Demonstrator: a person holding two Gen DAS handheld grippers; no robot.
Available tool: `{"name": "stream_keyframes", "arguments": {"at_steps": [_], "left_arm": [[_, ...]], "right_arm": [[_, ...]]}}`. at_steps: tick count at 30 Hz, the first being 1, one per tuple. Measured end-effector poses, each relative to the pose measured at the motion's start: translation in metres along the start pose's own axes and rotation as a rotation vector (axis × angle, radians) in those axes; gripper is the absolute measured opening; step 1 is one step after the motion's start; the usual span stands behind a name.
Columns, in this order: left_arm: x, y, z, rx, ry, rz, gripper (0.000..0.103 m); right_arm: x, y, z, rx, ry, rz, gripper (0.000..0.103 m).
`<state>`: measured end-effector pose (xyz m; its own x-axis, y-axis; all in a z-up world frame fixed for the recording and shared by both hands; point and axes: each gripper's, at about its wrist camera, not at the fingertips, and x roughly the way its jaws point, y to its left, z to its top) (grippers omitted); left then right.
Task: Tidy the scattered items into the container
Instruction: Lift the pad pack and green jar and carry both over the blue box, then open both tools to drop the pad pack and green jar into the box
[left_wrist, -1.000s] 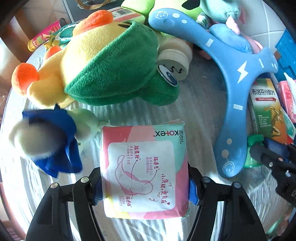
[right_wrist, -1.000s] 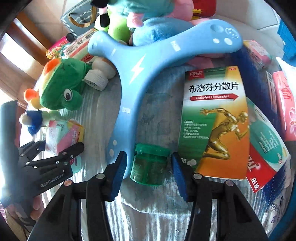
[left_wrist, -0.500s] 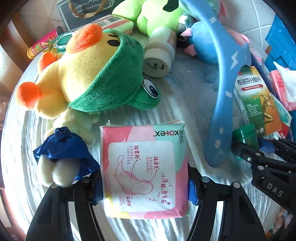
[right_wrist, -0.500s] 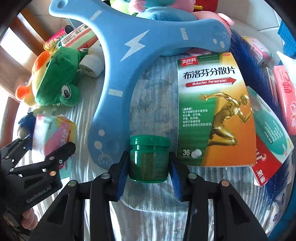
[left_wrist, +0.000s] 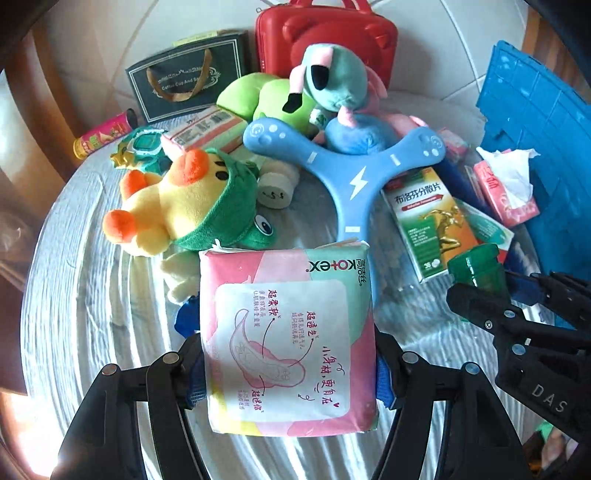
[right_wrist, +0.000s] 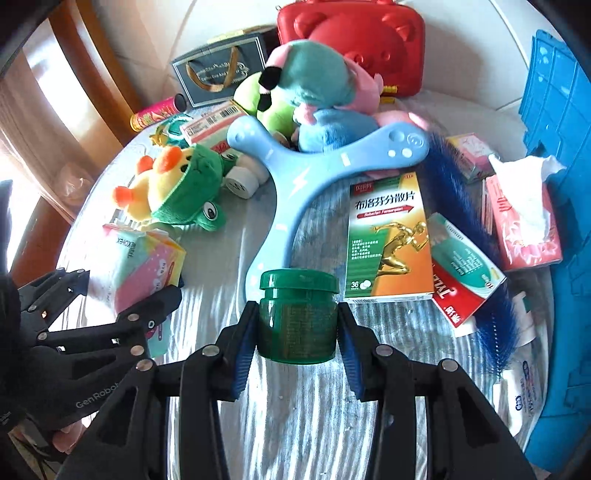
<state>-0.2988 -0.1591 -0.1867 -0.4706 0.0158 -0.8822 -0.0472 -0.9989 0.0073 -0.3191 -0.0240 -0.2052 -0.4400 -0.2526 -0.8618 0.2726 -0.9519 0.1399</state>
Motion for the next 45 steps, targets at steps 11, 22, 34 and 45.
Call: {"name": "stream_keyframes", "arguments": {"at_steps": [11,22,34,45], "left_arm": [[-0.071,-0.022,-0.012,-0.070,-0.173,0.081,0.068],[-0.135,-0.060,-0.018,-0.007,-0.292,-0.007,0.068],[-0.190,-0.163,0.004,0.064,-0.423,-0.084,0.068],[-0.236,-0.323,0.027,0.114,-0.556,-0.122,0.068]], "right_arm": [[-0.085,0.003,0.006,-0.154,-0.176,0.043,0.041],[-0.177,-0.008,-0.025,-0.103,-0.304,-0.109,0.041],[-0.282,-0.077,-0.050,-0.017,-0.453,-0.248,0.041],[-0.387,-0.255,-0.091,0.023,-0.576,-0.337,0.041]]}}
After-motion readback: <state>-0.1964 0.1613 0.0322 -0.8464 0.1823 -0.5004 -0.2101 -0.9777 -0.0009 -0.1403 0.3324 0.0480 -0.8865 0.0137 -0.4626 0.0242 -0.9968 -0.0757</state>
